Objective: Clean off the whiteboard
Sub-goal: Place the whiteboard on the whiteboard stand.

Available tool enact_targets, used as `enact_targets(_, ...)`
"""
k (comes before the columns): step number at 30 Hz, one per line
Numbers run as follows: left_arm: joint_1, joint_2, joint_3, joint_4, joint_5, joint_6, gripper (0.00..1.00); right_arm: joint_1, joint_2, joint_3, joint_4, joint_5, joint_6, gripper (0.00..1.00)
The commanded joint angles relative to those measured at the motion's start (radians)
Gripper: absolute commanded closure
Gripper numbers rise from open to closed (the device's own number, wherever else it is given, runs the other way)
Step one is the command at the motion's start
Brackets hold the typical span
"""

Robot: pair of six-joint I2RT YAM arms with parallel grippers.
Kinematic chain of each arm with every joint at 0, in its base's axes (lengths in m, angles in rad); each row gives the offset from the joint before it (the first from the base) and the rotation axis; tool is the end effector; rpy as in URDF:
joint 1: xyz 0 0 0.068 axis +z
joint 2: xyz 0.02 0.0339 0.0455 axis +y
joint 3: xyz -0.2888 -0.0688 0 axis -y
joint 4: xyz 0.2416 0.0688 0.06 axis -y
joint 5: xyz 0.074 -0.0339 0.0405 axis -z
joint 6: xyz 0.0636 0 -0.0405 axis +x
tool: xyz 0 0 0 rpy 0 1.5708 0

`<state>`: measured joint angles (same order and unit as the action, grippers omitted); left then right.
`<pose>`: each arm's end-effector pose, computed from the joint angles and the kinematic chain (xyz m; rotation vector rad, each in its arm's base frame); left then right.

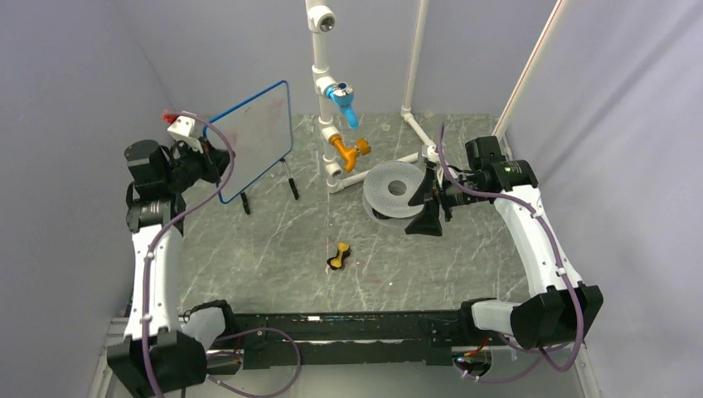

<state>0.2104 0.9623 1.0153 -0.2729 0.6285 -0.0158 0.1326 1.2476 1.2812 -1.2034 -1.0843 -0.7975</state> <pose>0.2185 0.0084 0.3958 0.2494 1.7493 -0.4200 0.1990 0.0833 0.3599 -1.2271 1.8452 1.1065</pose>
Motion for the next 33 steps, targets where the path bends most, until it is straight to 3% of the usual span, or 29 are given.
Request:
enact_targets(1, 0.049, 0.091, 0.054, 0.264, 0.457, -0.01, 1.0, 0.027, 0.01, -0.01, 0.009, -0.041, -0.043, 0.08)
enact_targets(6, 0.09, 0.218, 0.066, 0.241, 0.529, 0.084, 1.0, 0.045, 0.019, -0.015, 0.013, -0.029, -0.045, 0.08)
enact_targets(13, 0.135, 0.42, 0.084, 0.401, 0.648, 0.085, 1.0, 0.05, 0.024, -0.018, -0.002, -0.03, -0.068, 0.08)
enact_targets(18, 0.172, 0.561, 0.143, 0.398, 0.72, 0.113, 1.0, 0.052, 0.022, -0.019, -0.009, -0.034, -0.078, 0.08)
enact_targets(23, 0.216, 0.631, 0.127, 0.568, 0.797, 0.056, 1.0, 0.054, 0.029, -0.013, -0.032, -0.039, -0.102, 0.08)
enact_targets(26, 0.226, 0.678, 0.194, 0.405, 0.814, 0.22, 1.0, 0.054, 0.033, -0.007, -0.055, -0.049, -0.123, 0.08)
enact_targets(29, 0.223, 0.737, 0.303, 0.059, 0.862, 0.515, 1.0, 0.055, 0.033, -0.005, -0.054, -0.05, -0.124, 0.08)
enact_targets(33, 0.227, 0.794, 0.36, -0.064, 0.9, 0.615, 1.0, 0.061, 0.038, -0.003, -0.058, -0.053, -0.127, 0.08)
